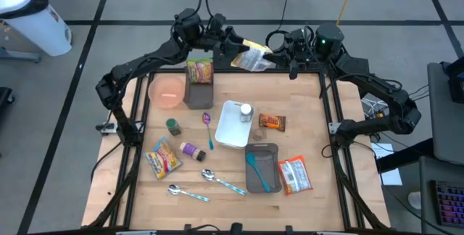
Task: Pick & Place Food Item
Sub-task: Put the yellow noodle pack into the top black bin
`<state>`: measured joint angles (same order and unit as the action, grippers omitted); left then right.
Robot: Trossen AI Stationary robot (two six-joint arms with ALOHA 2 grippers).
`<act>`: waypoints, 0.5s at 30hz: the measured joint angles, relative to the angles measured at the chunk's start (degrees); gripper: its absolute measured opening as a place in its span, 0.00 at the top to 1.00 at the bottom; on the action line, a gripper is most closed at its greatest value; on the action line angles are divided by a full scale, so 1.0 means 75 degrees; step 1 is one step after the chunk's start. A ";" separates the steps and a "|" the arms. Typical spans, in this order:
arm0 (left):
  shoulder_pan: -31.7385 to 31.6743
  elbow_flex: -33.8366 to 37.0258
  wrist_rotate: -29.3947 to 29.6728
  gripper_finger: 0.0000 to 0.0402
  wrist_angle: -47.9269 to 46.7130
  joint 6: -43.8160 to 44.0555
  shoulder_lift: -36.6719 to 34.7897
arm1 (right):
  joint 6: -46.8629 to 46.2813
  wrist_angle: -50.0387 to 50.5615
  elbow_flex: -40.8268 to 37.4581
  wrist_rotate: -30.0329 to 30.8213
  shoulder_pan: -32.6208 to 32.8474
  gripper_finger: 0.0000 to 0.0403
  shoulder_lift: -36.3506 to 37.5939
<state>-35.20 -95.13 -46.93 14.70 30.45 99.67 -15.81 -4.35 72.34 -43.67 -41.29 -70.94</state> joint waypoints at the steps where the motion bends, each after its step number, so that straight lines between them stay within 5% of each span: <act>1: -0.0017 0.0000 0.0087 0.47 0.0017 -0.0055 -0.0033 | -0.0005 0.0017 0.0000 -0.0009 -0.0021 1.00 0.0000; 10: -0.0316 0.0000 0.0575 0.43 -0.0392 -0.0577 -0.0390 | -0.0259 0.0043 0.0000 -0.0430 -0.0194 1.00 0.0000; 15: -0.0382 -0.0828 0.0674 0.43 -0.2506 -0.1710 -0.0368 | -0.0235 0.0152 0.0002 -0.0433 -0.0191 1.00 0.0000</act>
<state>-38.07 -101.34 -41.88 -4.10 17.62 96.91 -17.57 -3.22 72.35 -46.92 -42.72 -70.94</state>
